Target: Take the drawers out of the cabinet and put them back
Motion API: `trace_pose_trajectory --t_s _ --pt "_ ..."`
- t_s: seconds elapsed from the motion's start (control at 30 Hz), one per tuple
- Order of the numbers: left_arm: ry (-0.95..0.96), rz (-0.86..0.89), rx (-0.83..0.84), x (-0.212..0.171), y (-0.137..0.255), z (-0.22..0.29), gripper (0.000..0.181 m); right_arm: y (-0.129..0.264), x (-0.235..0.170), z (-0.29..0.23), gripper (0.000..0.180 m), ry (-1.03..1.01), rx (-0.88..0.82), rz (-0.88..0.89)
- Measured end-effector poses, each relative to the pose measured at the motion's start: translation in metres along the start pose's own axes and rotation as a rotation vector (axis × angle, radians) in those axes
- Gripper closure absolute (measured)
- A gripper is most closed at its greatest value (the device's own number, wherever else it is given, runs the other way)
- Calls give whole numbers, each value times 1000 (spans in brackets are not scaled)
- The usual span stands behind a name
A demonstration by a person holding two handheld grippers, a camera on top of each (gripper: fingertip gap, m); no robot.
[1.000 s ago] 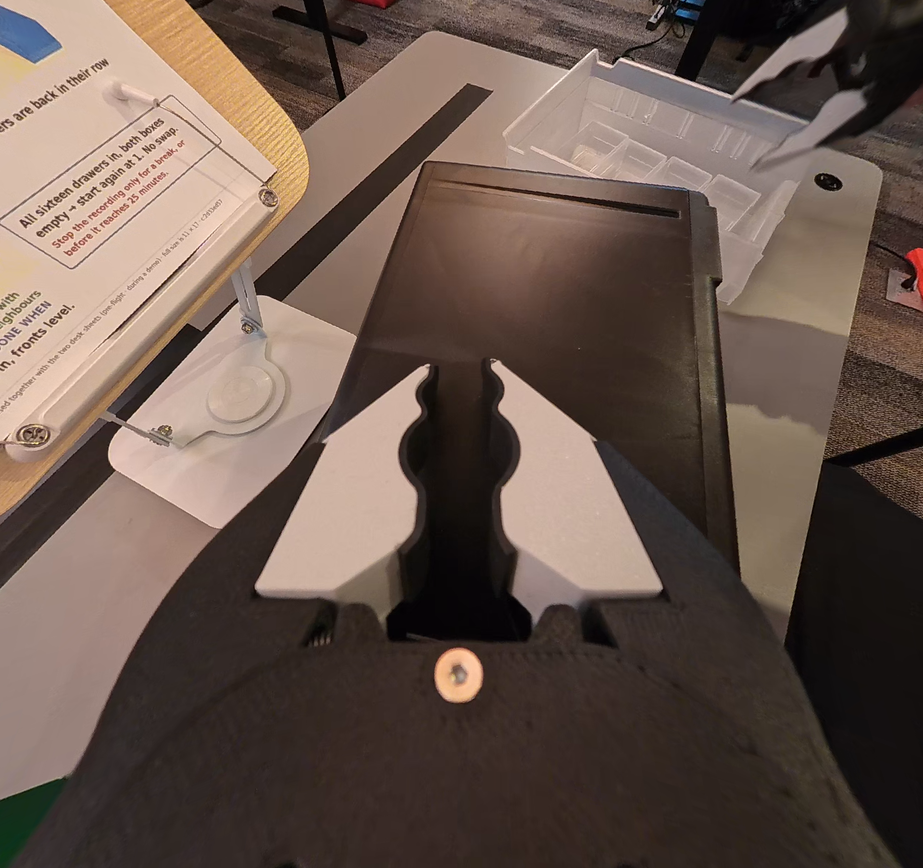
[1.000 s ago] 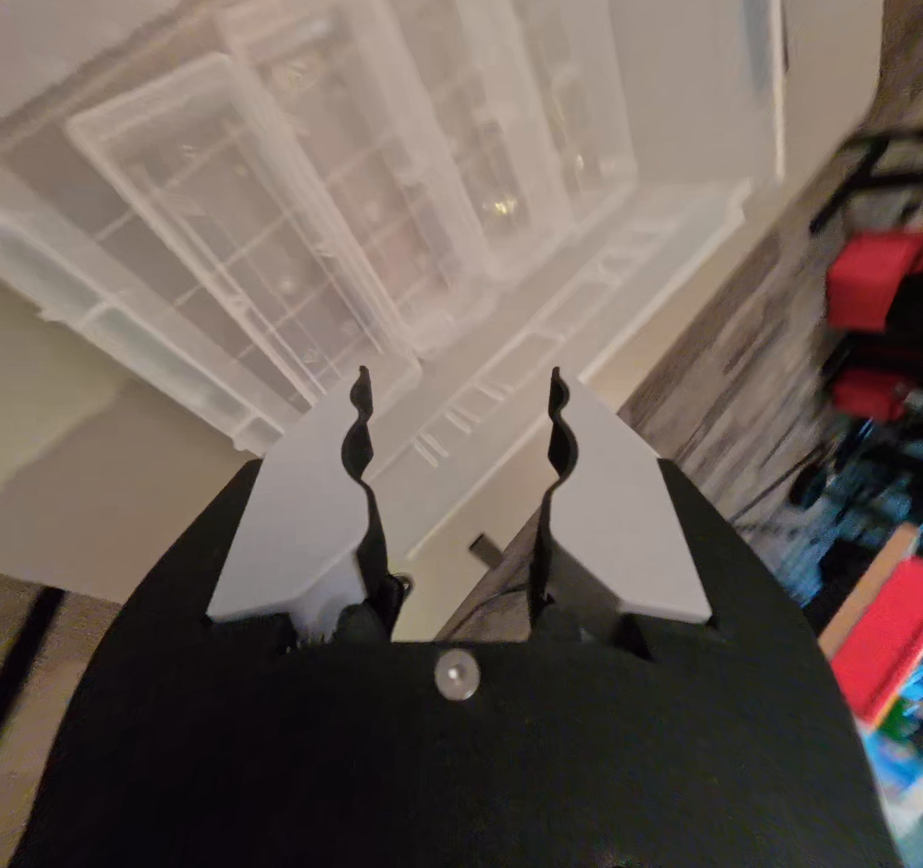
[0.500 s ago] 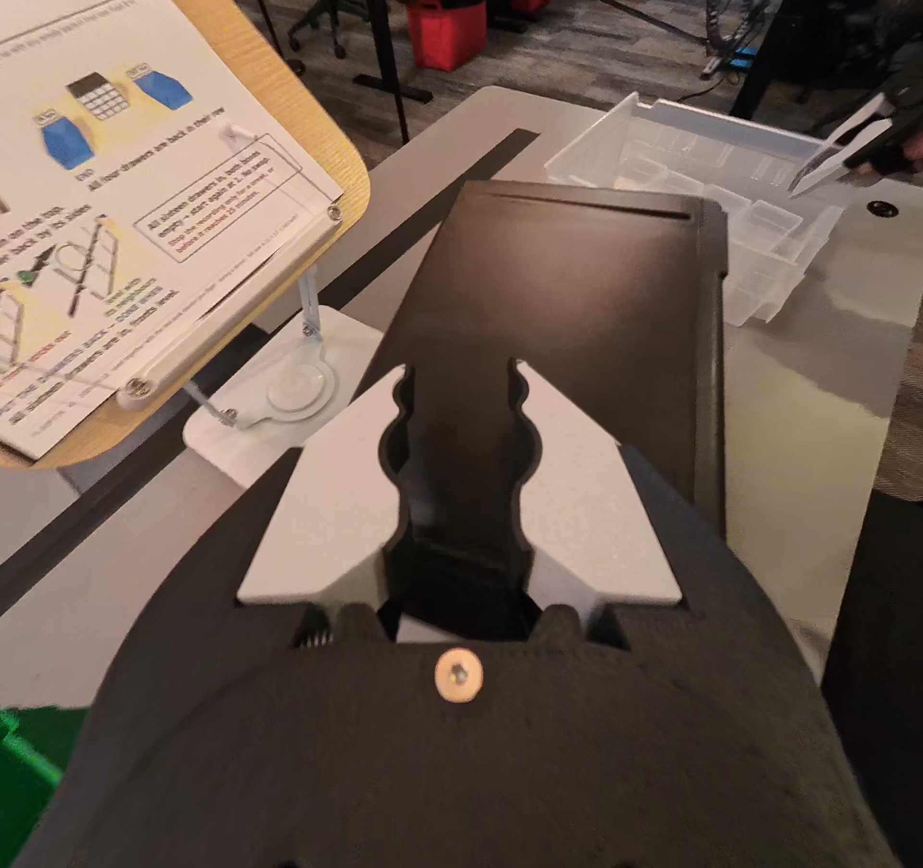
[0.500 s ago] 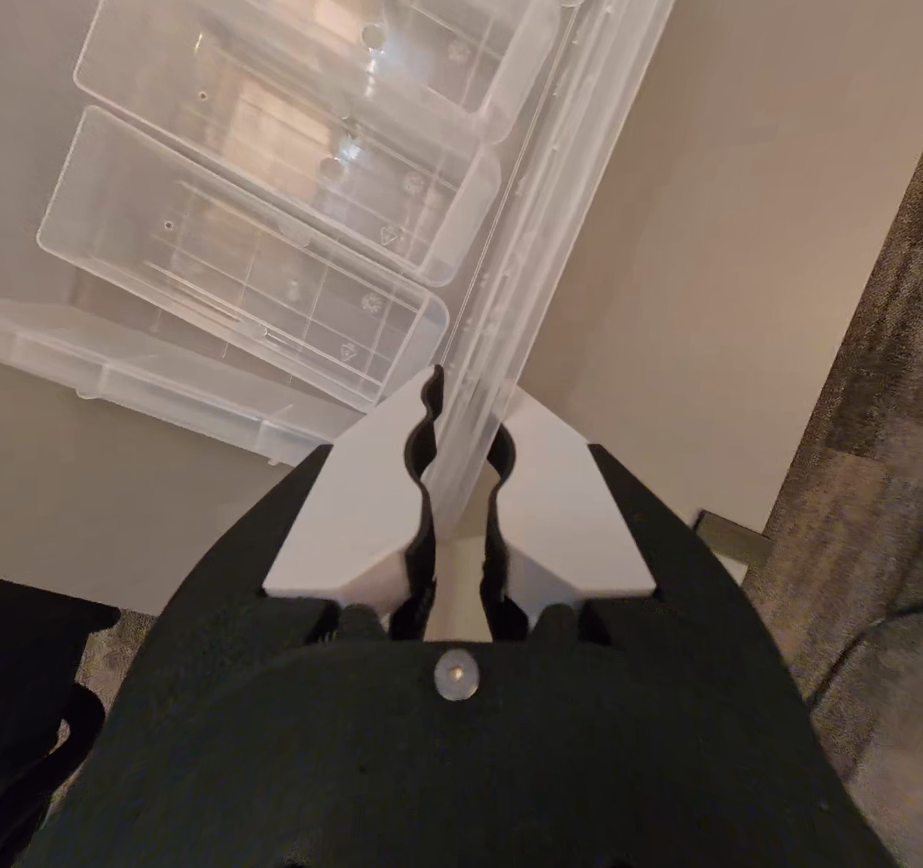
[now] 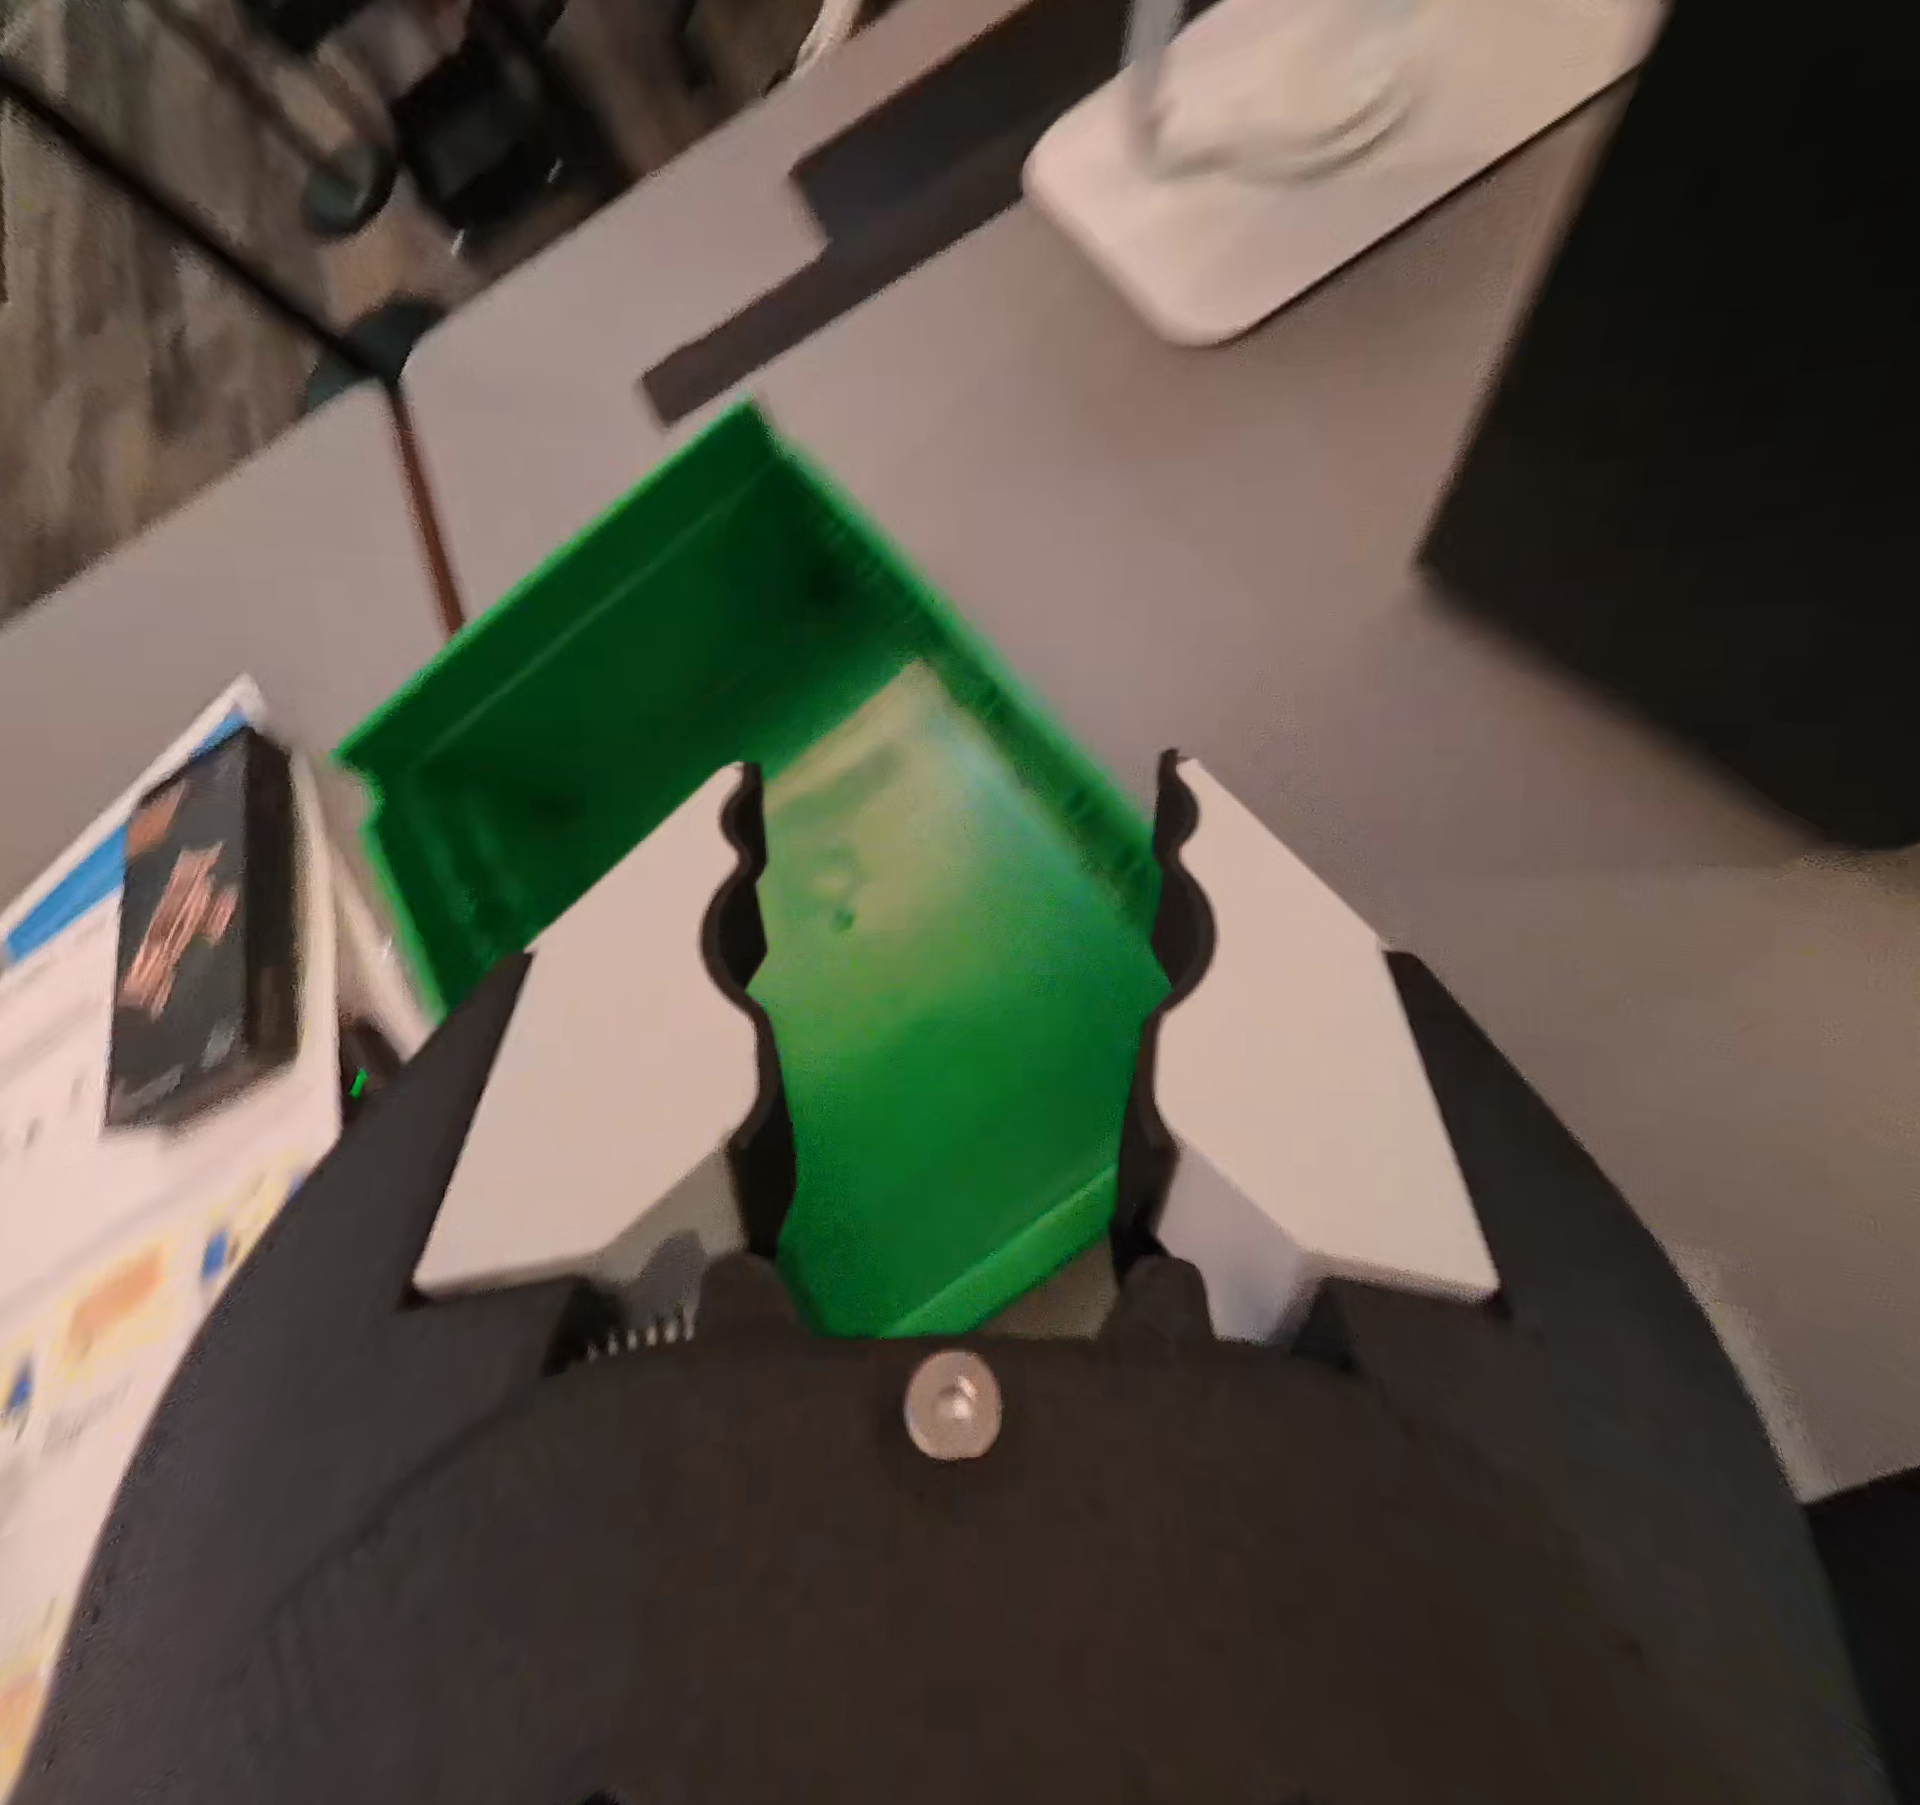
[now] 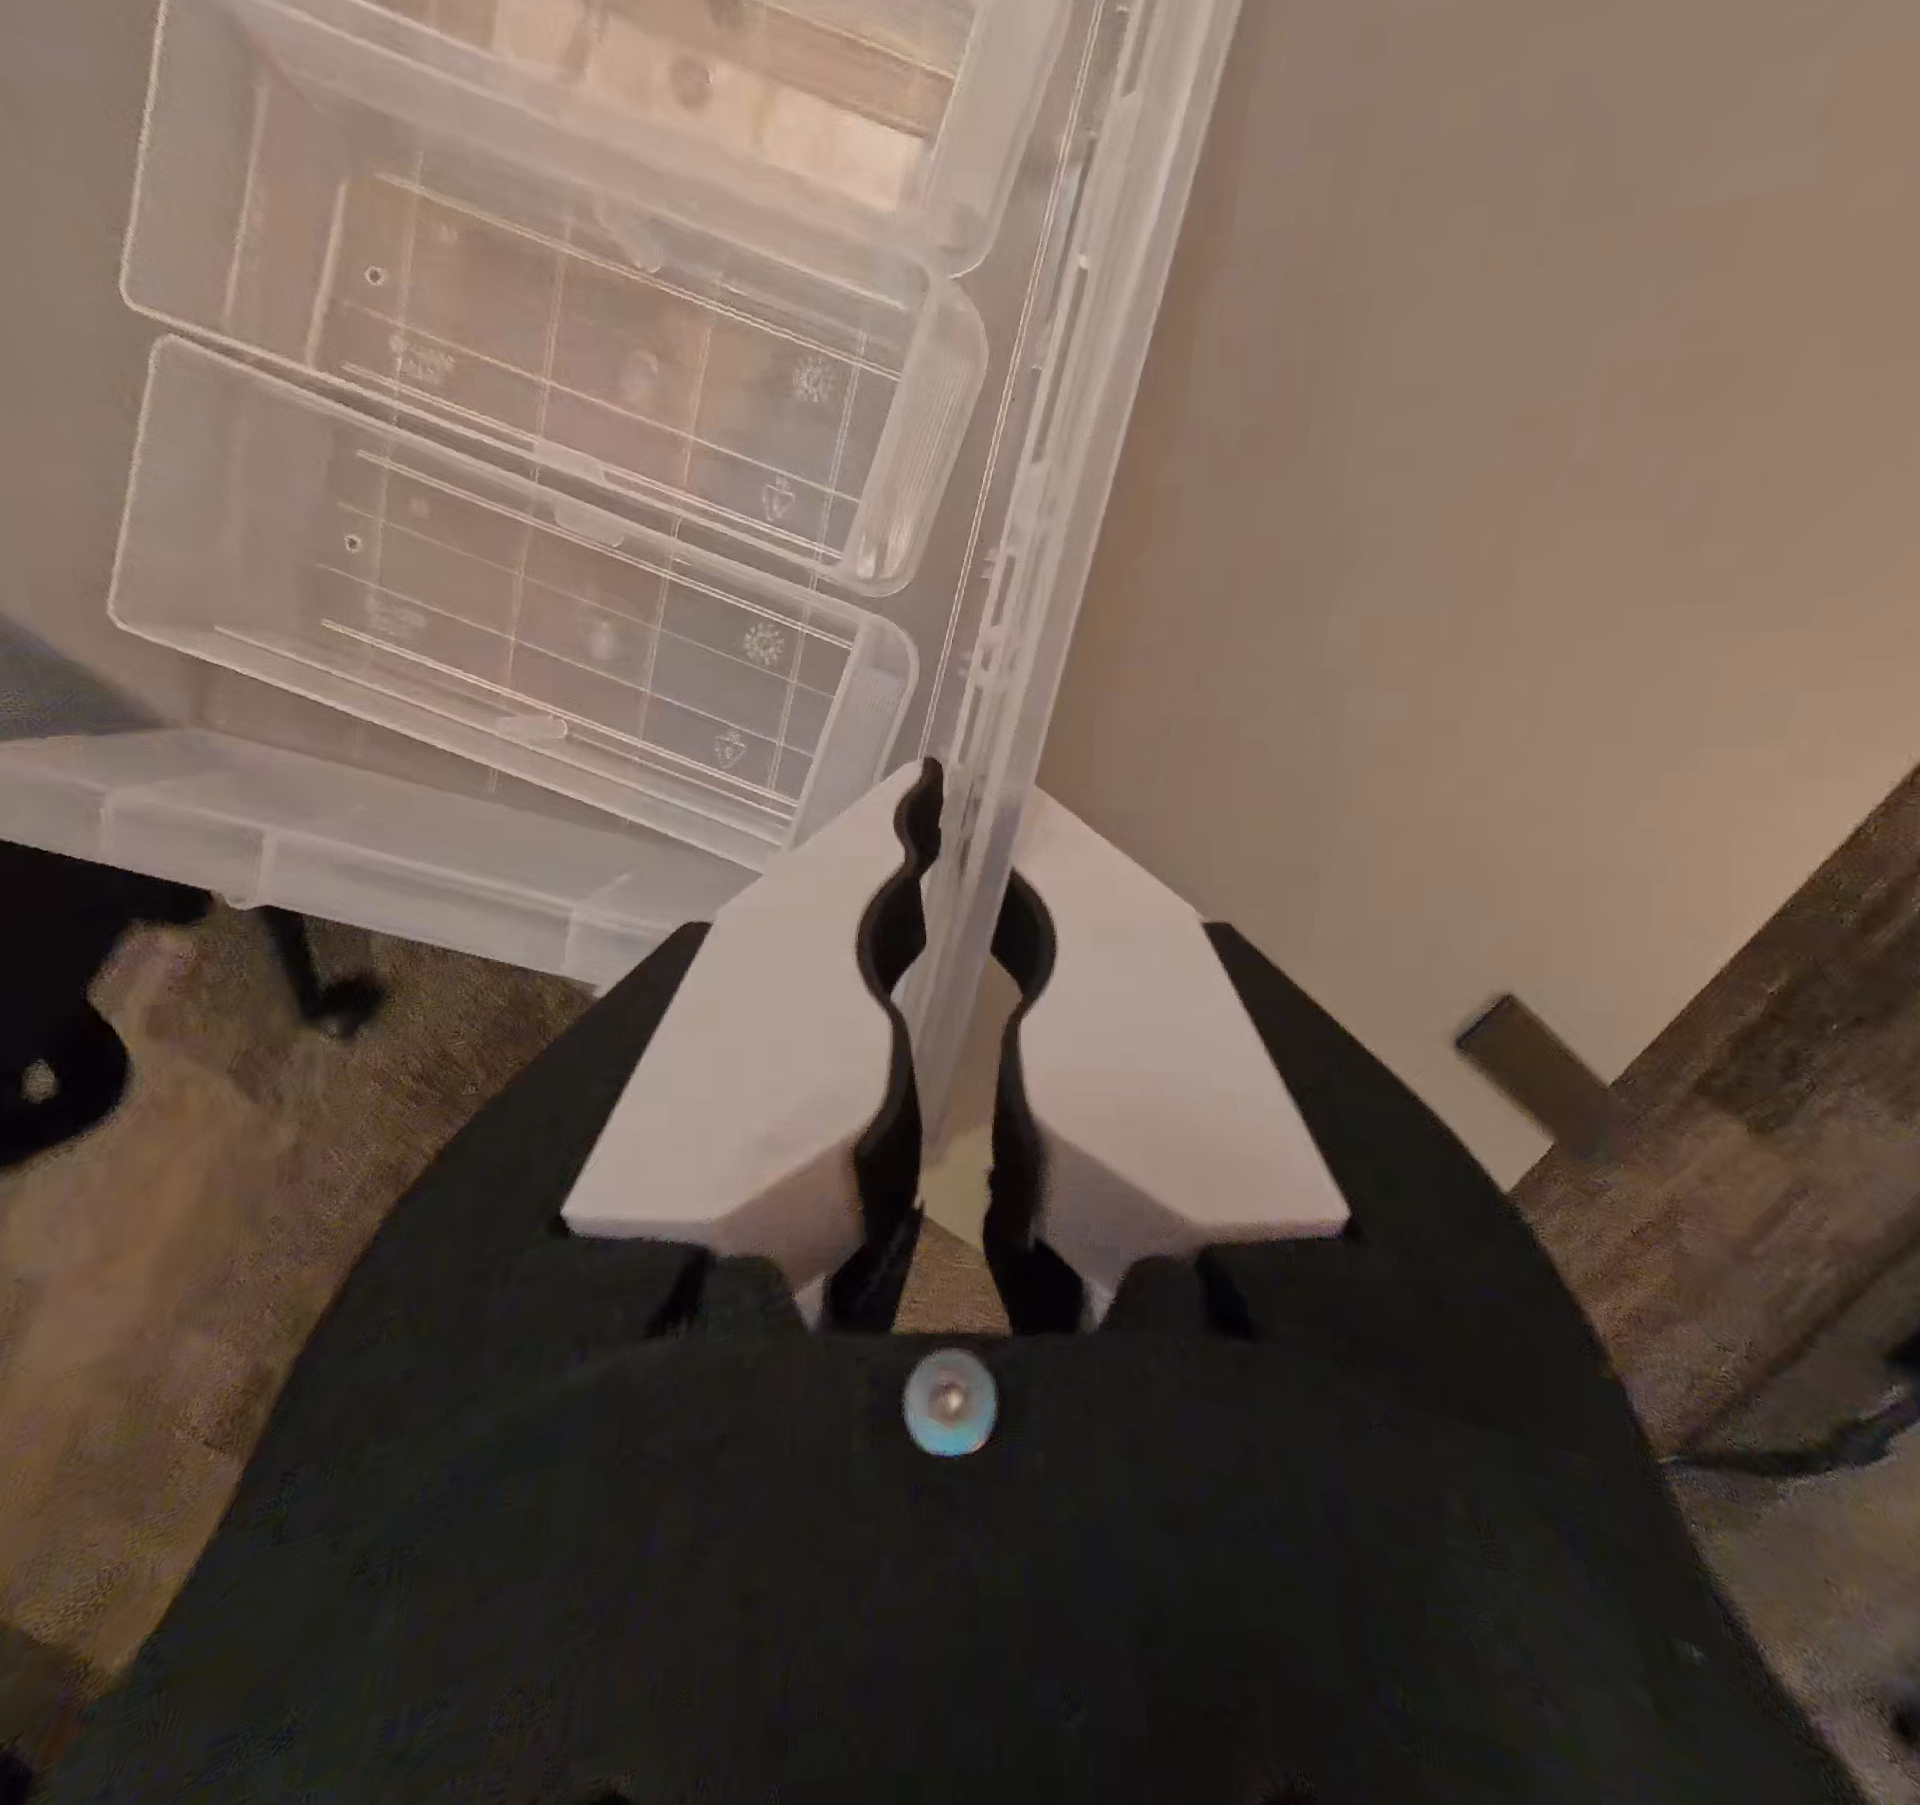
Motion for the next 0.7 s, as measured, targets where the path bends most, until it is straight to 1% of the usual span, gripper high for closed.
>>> trace_pose_trajectory --t_s 0.03,0.13,0.23,0.33,0.43,0.53,0.7 --pt "28 -29 47 -13 0 -18 100 1 -2 -3 176 46 21 -5" --pt "137 -87 164 -48 2 -71 90 4 -5 -9 176 185 85 -13" --pt "277 -116 222 -76 4 -113 82 1 1 -13 176 316 139 -11" --pt "379 -180 223 -100 2 -135 75 -5 18 -18 176 427 170 -26" --pt "508 -248 105 -121 -8 -140 79 -12 39 -25 176 523 204 -66" --pt "605 -253 9 -134 -16 -142 93 -17 59 -32 176 623 239 -93" --pt "629 -282 -60 -146 -29 -137 129 -30 88 -46 176 748 290 -88"
Point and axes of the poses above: each gripper's, where its closed fingertips meet, y back along the fingers, x out of its top, z = x × y across the jaws, the point moved 7 cm from there along y, back along the fingers, and after that the axes turned 14 degrees about y, right-handed, at the moved point
